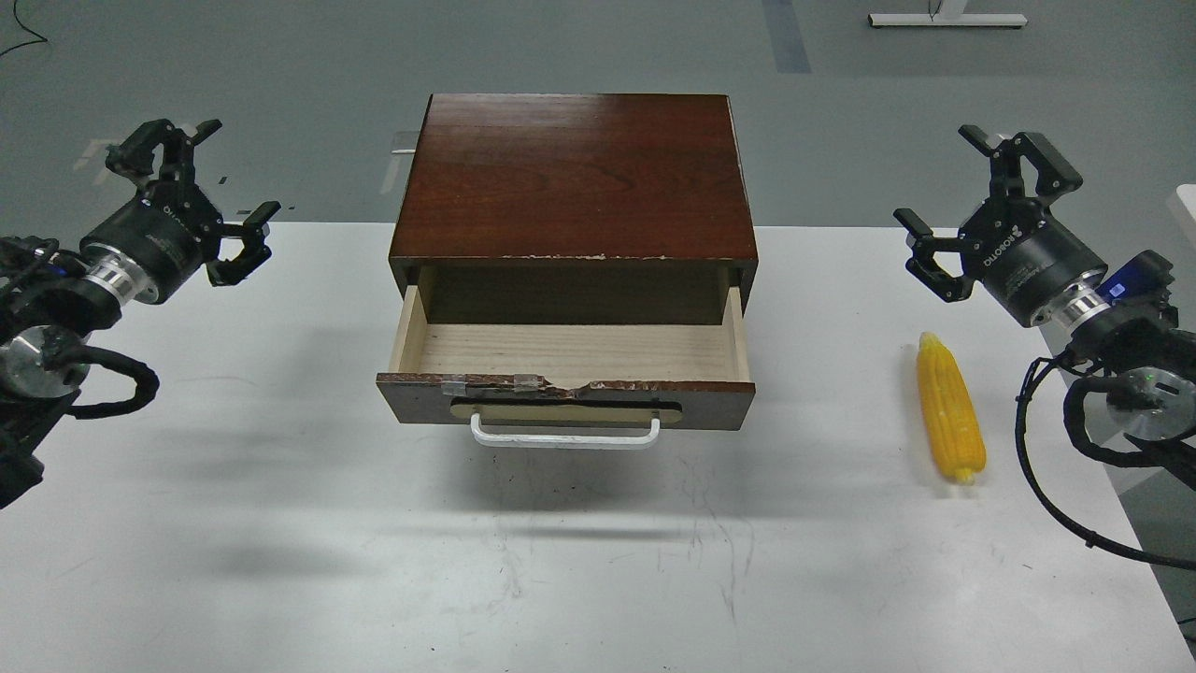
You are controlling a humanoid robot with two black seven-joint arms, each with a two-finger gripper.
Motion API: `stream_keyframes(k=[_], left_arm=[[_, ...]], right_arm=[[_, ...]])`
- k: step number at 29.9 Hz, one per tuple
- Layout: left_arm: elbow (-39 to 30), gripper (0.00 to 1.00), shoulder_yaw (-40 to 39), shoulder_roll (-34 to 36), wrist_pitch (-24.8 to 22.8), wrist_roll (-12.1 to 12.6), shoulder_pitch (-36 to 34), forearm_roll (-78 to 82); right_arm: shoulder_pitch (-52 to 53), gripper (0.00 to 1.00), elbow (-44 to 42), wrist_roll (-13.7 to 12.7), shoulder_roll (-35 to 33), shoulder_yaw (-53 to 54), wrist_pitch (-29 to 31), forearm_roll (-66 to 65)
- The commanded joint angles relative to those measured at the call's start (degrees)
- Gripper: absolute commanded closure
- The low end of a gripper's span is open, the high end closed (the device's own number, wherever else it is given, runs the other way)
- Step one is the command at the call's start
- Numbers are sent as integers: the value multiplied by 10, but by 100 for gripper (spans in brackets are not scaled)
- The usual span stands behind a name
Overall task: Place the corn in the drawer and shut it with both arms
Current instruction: 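Move the right gripper down toward the yellow corn cob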
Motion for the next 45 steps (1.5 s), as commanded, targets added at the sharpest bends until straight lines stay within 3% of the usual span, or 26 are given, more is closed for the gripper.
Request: stream_keyframes(k=[1, 22, 31, 45], left_arm=[[-8, 2, 2, 1, -10, -1, 4, 0], [-15, 2, -4, 5, -25, 5, 63, -8], [-43, 2, -7, 17, -18, 4, 63, -7], [-43, 2, -26, 18, -17, 4, 62, -6]], right_arm=[[9, 0, -1, -4, -1, 0, -26, 0], [15, 0, 11, -8, 4, 8, -65, 2], [30, 0, 44, -57, -4, 10, -81, 4], [46, 0, 46, -61, -15, 2, -80, 2]])
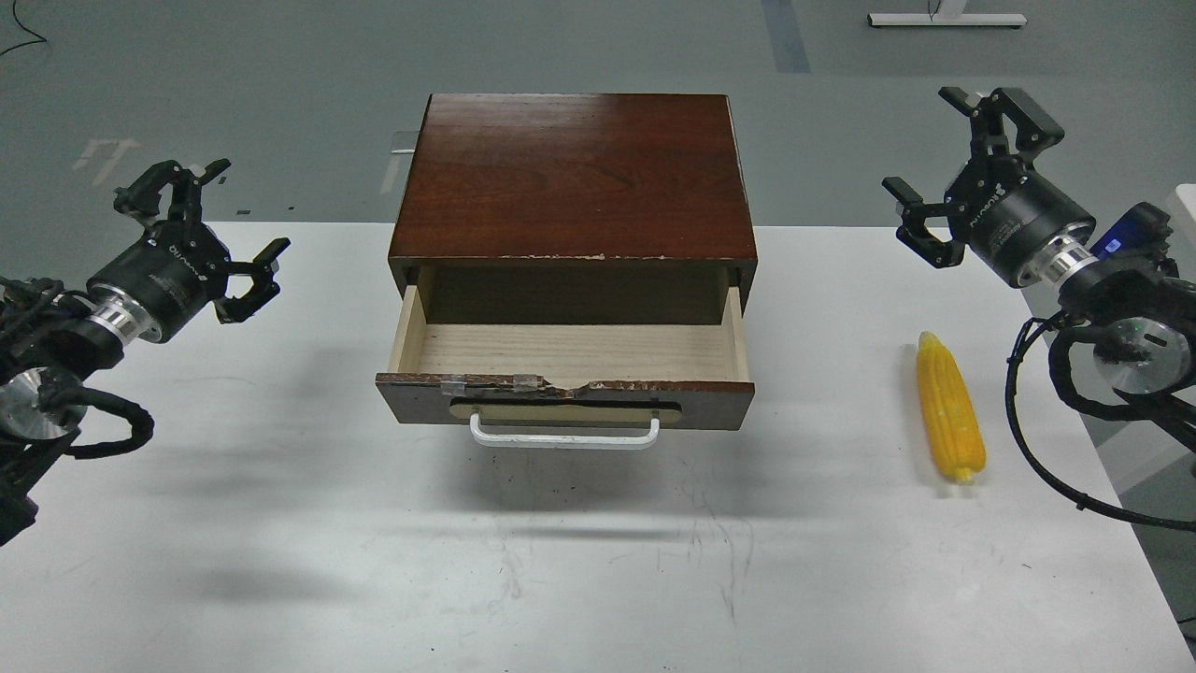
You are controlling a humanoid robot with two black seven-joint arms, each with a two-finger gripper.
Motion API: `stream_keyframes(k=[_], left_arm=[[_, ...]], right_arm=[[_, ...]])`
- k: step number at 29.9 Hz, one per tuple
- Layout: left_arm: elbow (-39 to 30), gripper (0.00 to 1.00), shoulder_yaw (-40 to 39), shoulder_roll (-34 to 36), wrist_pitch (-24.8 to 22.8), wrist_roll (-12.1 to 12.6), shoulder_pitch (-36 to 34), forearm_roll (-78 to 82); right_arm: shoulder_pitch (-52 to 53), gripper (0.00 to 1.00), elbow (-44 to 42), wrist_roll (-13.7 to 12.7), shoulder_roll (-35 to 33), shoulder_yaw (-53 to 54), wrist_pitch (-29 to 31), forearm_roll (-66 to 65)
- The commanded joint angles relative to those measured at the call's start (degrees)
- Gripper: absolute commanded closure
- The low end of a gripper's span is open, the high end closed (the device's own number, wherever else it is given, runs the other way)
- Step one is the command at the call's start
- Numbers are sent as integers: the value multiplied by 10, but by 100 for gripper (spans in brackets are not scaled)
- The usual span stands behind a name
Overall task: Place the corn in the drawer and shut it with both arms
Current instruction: 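Move the right gripper down toward the yellow corn cob, then close the right gripper around the yellow corn cob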
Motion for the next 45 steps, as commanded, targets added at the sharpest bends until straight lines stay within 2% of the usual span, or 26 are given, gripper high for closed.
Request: stream_keyframes(k=[1, 3, 5, 9, 11, 13, 15, 16, 19, 21, 23, 25, 26, 30, 45], left_arm=[[0, 2, 0, 0, 2, 0, 1, 0], [0, 2, 1, 0, 6, 0, 1, 1], [0, 2, 1, -1, 8, 1, 0, 1], [-1, 2, 8, -1, 9, 2, -2, 6], [-1, 2, 9, 0, 10, 2, -2, 7], [-1, 2, 8, 0, 10, 1, -2, 7], [-1, 2, 9, 1, 10, 1, -2, 7], [-1, 2, 10, 1, 10, 1, -2, 7], [-1, 2, 11, 2, 9, 1, -1, 8], [-1, 2, 11, 2, 9, 1, -1, 8], [-1, 2, 11, 2, 9, 1, -1, 8], [-1, 2, 11, 1, 10, 1, -2, 8], [-1, 2, 11, 1, 9, 1, -1, 8], [-1, 2, 11, 2, 9, 1, -1, 8], [-1, 2, 11, 23, 8, -1, 2, 8]], right_arm=[[0, 0, 6, 0, -8, -3, 3, 0], [-1, 0, 11, -3, -11, -6, 17, 0], [-4, 0, 28, -32, -29, -7, 50, -1], [2, 0, 32, -35, -46, -8, 50, -26], [15, 0, 34, -35, -67, -14, 36, -106], [33, 3, 60, -35, -90, -40, -35, -289], [39, 10, 79, -33, -105, -61, -77, -396], [42, 12, 101, -33, -127, -86, -107, -510], [54, 10, 133, -38, -173, -155, -135, -749], [52, 7, 129, -45, -183, -193, -135, -823], [48, 6, 120, -56, -189, -216, -135, -852], [45, 7, 78, -84, -185, -249, -137, -871], [44, 7, 65, -88, -182, -253, -140, -871], [32, 8, -5, -108, -126, -260, -189, -873], [-19, 8, -34, -130, -37, -255, -237, -839]])
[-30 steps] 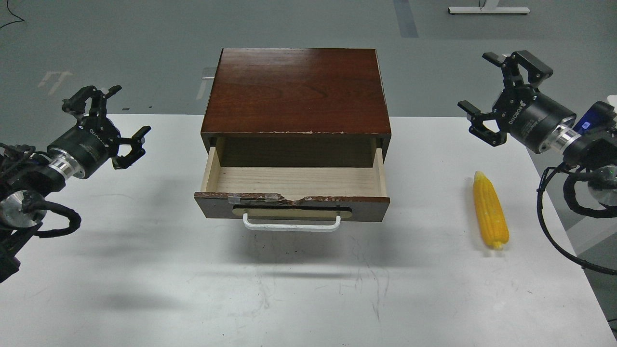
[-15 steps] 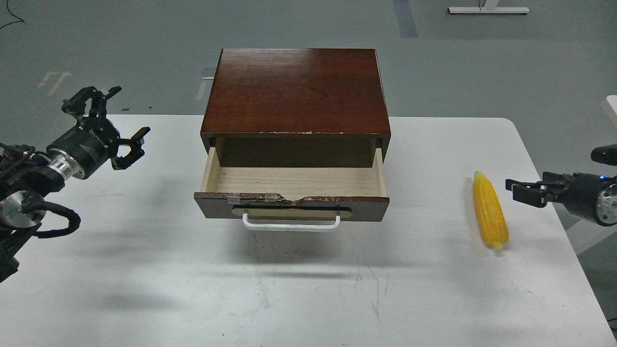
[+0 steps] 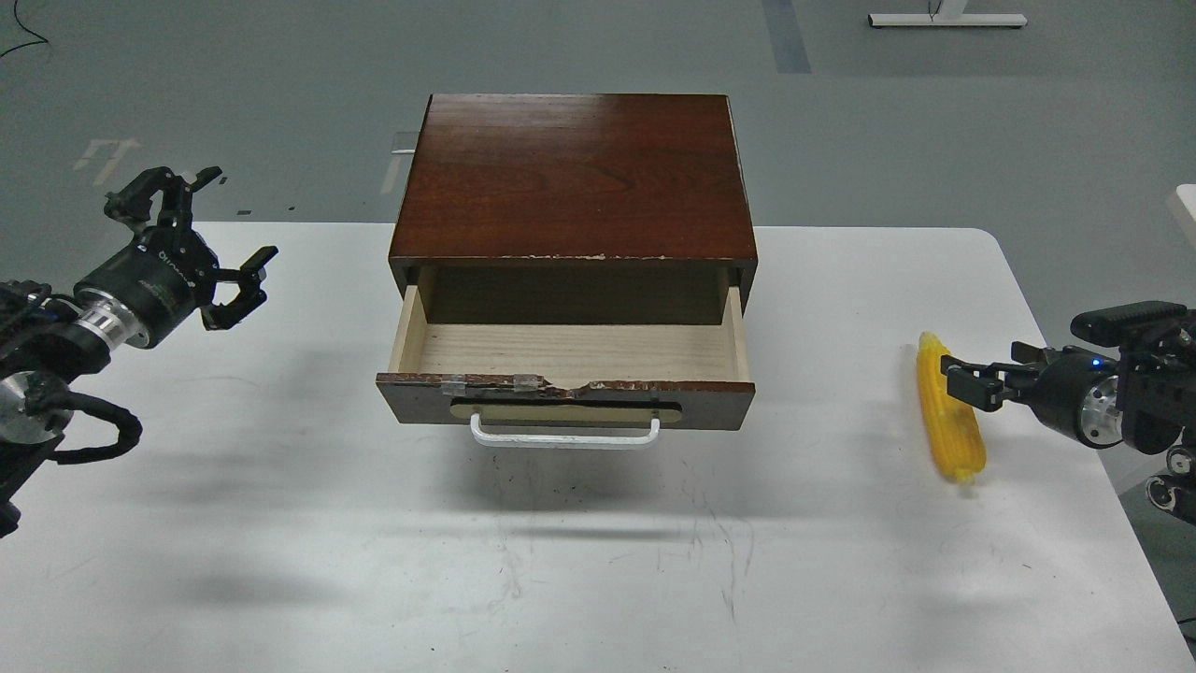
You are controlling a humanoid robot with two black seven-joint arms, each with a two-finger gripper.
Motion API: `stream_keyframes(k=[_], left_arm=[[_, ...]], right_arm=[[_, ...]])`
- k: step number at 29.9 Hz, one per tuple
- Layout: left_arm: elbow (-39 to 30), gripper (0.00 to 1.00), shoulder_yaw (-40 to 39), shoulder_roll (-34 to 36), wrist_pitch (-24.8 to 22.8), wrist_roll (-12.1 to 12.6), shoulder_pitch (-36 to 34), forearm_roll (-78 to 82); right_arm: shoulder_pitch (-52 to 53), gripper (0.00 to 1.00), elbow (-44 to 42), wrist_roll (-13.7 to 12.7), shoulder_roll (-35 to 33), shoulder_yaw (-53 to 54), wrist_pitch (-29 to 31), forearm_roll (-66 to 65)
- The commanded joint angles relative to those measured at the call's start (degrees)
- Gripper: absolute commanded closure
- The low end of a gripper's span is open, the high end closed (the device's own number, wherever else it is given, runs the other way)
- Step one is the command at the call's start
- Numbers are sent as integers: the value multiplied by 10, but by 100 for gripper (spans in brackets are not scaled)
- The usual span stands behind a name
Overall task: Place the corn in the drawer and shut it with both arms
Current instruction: 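Close the right gripper around the yellow corn cob, then lift the corn with the right gripper and carry it over the open drawer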
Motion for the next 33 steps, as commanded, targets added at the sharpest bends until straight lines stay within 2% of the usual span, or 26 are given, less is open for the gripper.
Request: stream_keyframes(k=[1, 7, 8, 9, 10, 11, 12, 14, 20, 24, 29, 31, 33], left_arm=[[0, 2, 0, 4, 0, 0, 1, 0], [0, 2, 0, 4, 0, 0, 1, 0], [0, 2, 0, 4, 0, 0, 1, 0], [0, 2, 0, 4, 0, 0, 1, 0], [0, 2, 0, 4, 0, 0, 1, 0], [0, 2, 0, 5, 0, 0, 1, 0], [0, 2, 0, 5, 0, 0, 1, 0], [0, 2, 0, 6, 0, 0, 1, 0], [0, 2, 0, 7, 1, 0, 1, 0], [0, 2, 0, 7, 1, 0, 1, 0], [0, 2, -1, 8, 1, 0, 0, 0], [0, 2, -1, 8, 1, 0, 0, 0], [0, 2, -1, 9, 1, 0, 0, 0]], right_arm=[[-19, 8, -1, -3, 18, 3, -15, 35], [-40, 11, -1, -3, 46, 1, -16, 56], [-43, 16, -1, -5, 52, 1, -16, 56], [-43, 16, -1, -5, 52, 1, -16, 56], [-47, 30, 0, -9, 54, -2, -17, 56], [-48, 49, 2, -15, 56, -2, -17, 56], [-48, 58, 4, -19, 56, -2, -17, 57], [-49, 100, 5, -38, 56, -1, -27, 57], [-29, 100, 7, -39, 50, 5, -48, 57], [50, 100, 9, -33, 38, 2, -70, 56], [197, 100, 17, 0, 29, 0, -74, 41], [265, 100, 33, 27, 32, -2, -74, 18], [333, 100, 62, 72, 62, -1, -74, -50]])
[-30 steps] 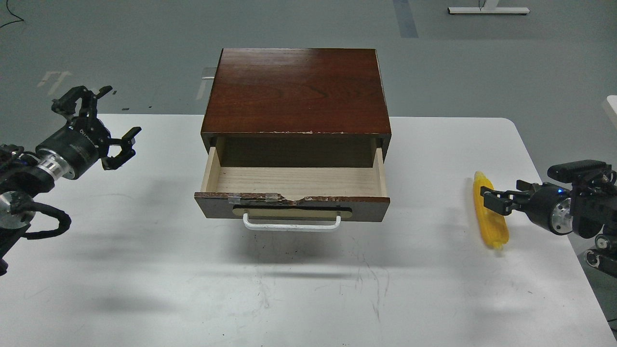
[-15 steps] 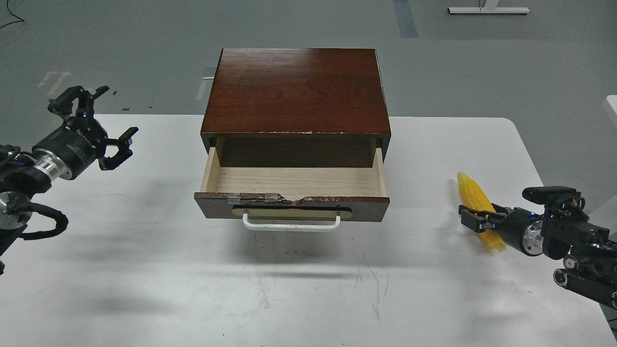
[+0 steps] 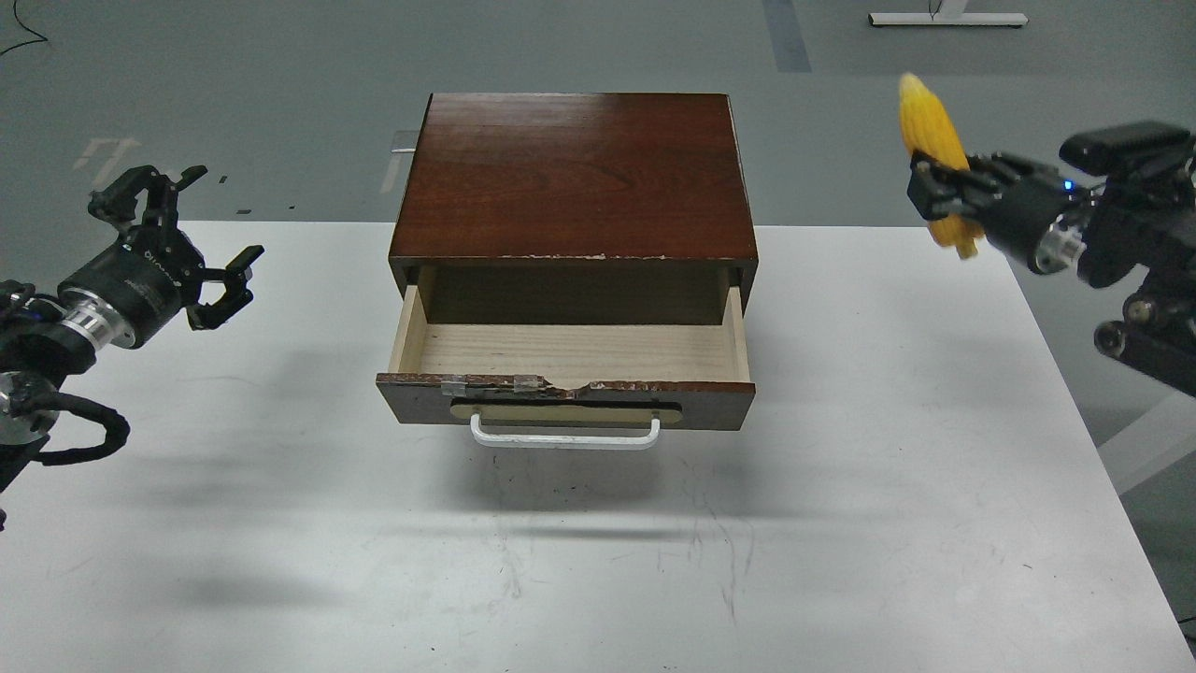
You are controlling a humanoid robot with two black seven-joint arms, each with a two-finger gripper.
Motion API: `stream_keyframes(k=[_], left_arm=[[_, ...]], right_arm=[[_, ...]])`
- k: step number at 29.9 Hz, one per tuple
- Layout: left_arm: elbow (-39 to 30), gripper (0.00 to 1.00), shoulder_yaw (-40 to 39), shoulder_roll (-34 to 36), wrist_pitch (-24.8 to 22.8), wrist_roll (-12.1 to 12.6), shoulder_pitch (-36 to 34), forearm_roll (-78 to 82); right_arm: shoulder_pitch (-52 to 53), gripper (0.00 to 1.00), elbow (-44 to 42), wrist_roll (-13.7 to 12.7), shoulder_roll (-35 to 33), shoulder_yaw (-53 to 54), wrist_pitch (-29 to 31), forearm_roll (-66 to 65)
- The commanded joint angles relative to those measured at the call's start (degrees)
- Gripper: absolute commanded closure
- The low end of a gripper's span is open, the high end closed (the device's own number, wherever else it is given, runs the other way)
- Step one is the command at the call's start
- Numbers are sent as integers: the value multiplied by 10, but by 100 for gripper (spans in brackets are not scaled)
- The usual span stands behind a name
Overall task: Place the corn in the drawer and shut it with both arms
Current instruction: 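Lift the corn with the right gripper and carry it over the open drawer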
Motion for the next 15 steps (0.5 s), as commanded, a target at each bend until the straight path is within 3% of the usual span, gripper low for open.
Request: stream_keyframes(k=[1, 8, 15], left_arm=[[0, 2, 0, 1, 0, -1, 0, 0], [0, 2, 0, 12, 0, -2, 1, 0], [0, 2, -2, 21, 0, -3, 1, 0]], right_arm=[[98, 100, 39, 61, 44, 0, 0, -87], [174, 100, 92, 132, 165, -63, 1, -177], [177, 100, 87, 151, 254, -137, 2, -190]])
